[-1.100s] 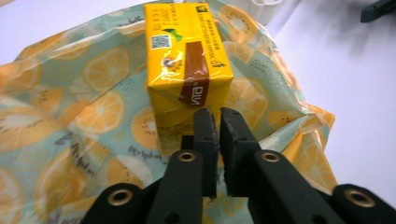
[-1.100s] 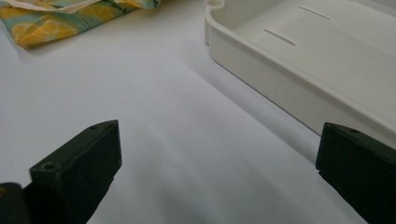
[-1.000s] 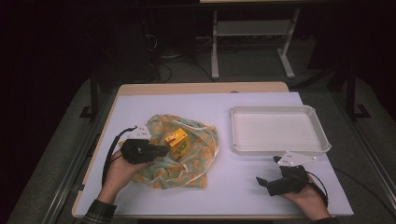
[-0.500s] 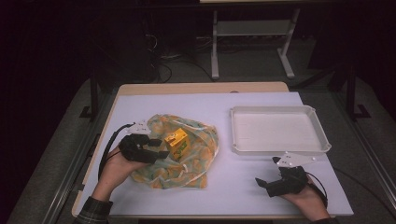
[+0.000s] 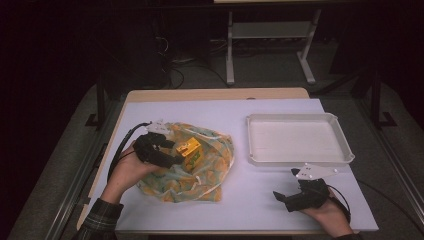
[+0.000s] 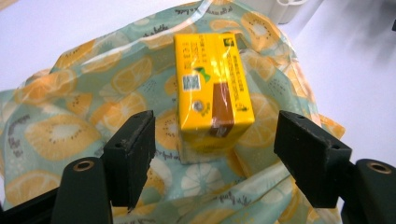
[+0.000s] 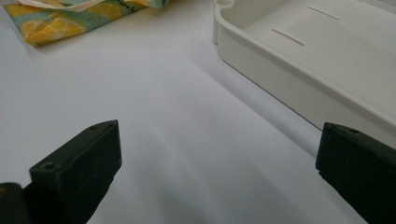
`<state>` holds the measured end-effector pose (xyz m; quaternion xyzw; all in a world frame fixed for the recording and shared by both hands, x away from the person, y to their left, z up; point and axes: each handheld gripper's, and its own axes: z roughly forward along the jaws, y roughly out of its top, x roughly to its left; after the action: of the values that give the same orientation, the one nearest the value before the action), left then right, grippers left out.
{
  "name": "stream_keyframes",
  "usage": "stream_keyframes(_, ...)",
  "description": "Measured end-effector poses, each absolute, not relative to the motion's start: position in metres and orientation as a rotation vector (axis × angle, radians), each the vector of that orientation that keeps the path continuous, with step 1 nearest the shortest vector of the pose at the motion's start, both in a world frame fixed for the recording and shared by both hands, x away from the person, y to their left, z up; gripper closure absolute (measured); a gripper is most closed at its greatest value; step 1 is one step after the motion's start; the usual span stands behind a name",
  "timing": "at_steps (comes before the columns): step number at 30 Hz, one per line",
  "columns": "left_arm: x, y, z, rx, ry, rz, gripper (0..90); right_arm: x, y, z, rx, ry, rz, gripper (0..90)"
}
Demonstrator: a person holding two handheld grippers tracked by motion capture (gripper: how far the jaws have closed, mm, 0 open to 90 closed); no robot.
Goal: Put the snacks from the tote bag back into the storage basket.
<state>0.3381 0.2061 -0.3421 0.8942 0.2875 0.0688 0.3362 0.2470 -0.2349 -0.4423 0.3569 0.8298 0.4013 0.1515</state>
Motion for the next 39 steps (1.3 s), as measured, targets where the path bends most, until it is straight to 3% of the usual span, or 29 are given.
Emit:
stream_keyframes(14, 0.357, 0.18, -0.334, 2.425, 0.741, 0.164, 28.2, 0.246, -0.235, -0.442, 1.021, 2.384, 1.156, 0.0)
stream_keyframes(33, 0.377, 0.149, -0.36, 2.563, 0.804, 0.125, 28.2, 0.246, -0.237, -0.442, 1.025, 2.378, 1.16, 0.0)
stream_keyframes(39, 0.379, 0.144, -0.365, 2.583, 0.812, 0.123, 33.4, 0.245, -0.237, -0.442, 1.026, 2.375, 1.162, 0.0)
